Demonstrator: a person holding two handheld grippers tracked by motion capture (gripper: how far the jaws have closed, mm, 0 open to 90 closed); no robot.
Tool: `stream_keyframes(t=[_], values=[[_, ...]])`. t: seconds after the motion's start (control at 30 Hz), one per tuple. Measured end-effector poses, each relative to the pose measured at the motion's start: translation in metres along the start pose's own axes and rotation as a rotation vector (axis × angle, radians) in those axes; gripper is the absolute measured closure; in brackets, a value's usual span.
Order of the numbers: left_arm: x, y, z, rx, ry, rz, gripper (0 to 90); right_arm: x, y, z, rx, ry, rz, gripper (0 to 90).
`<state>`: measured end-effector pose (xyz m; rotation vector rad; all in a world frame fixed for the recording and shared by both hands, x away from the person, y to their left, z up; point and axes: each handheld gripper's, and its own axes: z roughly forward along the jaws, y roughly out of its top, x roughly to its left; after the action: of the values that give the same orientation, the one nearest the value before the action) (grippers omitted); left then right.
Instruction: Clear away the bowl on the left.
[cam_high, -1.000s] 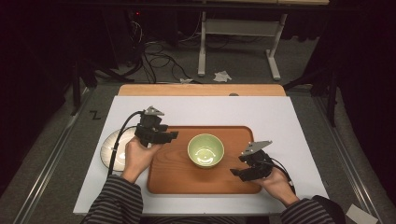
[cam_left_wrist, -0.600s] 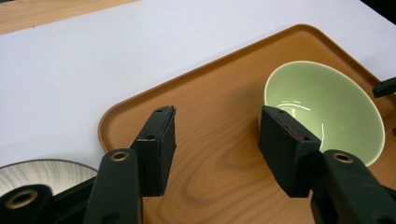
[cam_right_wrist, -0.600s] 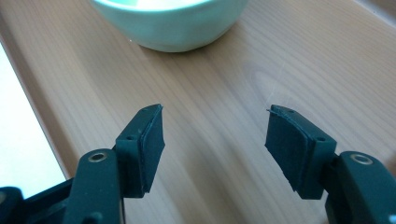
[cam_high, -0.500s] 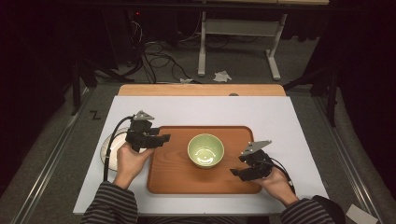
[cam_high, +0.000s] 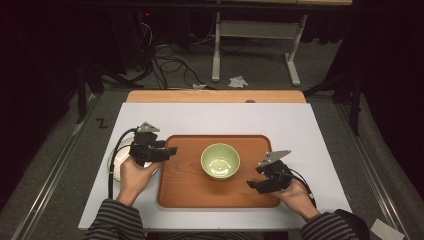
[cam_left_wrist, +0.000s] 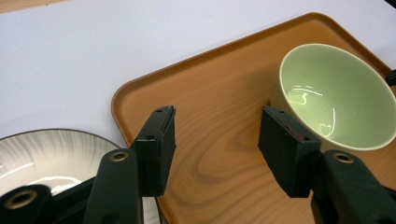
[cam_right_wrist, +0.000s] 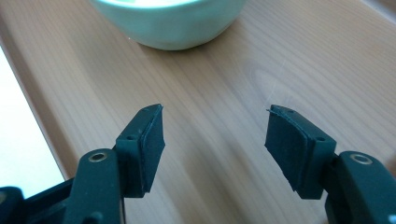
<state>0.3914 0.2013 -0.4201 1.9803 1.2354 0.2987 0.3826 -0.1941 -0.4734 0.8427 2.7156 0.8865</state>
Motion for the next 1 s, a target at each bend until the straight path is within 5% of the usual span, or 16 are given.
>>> stream_keyframes(t=[0.3,1.0], values=[[0.002,-0.012,-0.004,-0.029,0.002,-0.023,46.4,0.001,0.0,0.0,0.002,-0.001,0.003,38.8],[0.001,-0.033,0.001,0.006,-0.001,-0.025,45.3,0.004,-0.001,-0.004,-0.011,-0.015,-0.008,38.8]])
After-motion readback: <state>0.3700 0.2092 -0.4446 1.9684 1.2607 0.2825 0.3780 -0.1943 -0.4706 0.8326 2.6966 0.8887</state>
